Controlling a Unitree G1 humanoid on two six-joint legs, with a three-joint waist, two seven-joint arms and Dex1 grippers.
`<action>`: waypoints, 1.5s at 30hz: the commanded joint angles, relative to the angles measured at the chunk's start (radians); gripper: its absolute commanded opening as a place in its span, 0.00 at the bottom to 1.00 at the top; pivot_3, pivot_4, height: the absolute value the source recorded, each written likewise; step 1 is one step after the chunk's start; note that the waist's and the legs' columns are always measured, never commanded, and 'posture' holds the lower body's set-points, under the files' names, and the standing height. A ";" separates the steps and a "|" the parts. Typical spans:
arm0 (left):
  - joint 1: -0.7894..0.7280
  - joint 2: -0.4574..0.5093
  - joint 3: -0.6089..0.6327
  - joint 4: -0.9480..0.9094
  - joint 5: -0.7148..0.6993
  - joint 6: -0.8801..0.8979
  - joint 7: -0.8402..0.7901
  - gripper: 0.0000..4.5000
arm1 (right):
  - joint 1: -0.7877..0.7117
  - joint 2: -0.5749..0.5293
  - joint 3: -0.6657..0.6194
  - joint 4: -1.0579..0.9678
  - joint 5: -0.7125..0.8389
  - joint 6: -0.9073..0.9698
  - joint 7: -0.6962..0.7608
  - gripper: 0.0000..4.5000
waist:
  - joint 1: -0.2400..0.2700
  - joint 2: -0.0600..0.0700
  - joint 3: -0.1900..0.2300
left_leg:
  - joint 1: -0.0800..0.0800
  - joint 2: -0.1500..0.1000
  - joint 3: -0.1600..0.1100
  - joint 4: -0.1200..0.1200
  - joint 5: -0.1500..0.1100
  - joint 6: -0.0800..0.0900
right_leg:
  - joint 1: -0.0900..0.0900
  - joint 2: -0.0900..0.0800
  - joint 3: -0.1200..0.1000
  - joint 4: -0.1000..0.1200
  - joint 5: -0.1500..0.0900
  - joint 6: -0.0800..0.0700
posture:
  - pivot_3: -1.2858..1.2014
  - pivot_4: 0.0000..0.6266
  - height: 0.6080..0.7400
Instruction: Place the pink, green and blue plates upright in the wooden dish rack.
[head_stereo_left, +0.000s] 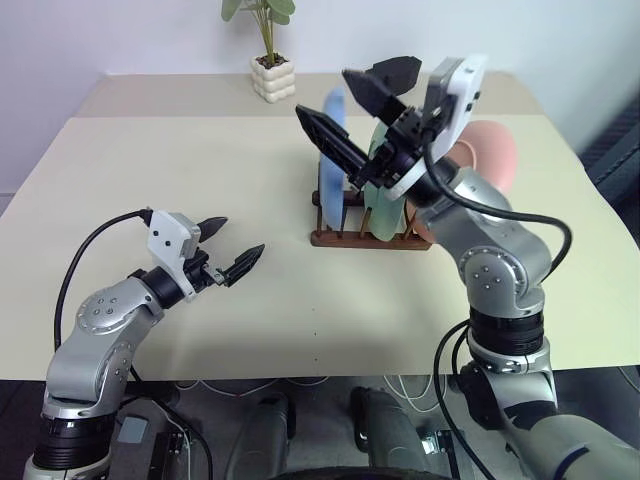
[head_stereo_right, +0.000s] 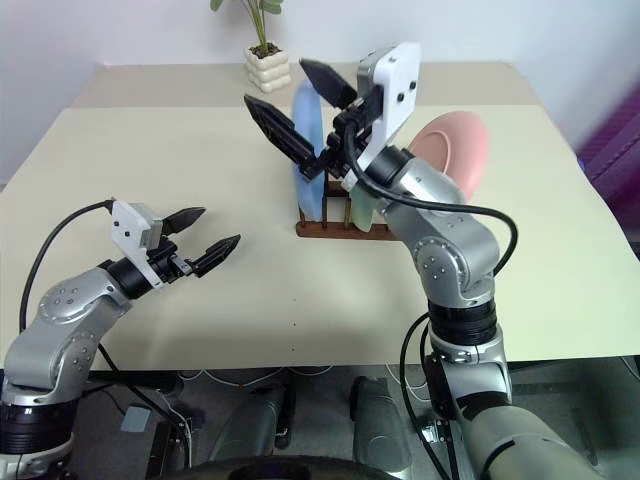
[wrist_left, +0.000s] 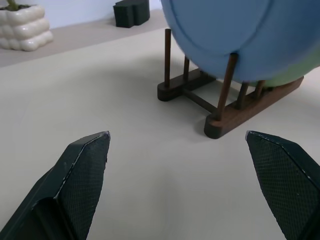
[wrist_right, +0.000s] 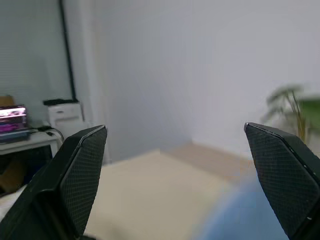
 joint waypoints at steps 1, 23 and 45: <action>-0.006 -0.008 -0.002 -0.014 0.006 -0.026 -0.001 1.00 | 0.003 -0.008 -0.017 -0.009 -0.001 -0.007 0.013 0.99 | 0.001 0.000 0.000 | 0.000 0.000 0.000 0.000 0.000 0.000 | 0.000 0.000 0.000 0.000 0.000 0.000 | 0.52 0.24 0.93; -0.049 -0.023 -0.034 0.018 0.001 -0.032 -0.046 1.00 | 0.049 -0.485 -0.331 0.129 -0.113 -0.078 0.207 0.49 | 0.005 0.000 0.000 | -0.001 0.000 0.001 0.001 0.000 0.001 | 0.002 0.000 -0.001 -0.003 -0.001 -0.003 | 0.52 0.24 0.93; -0.111 -0.025 -0.165 0.025 -0.005 -0.016 -0.189 1.00 | 0.271 -0.605 -0.233 0.159 -0.446 -0.155 0.180 0.01 | 0.004 0.001 0.000 | 0.000 0.000 0.003 0.002 0.000 0.001 | 0.002 0.000 0.000 -0.003 -0.002 -0.003 | 0.52 0.24 0.93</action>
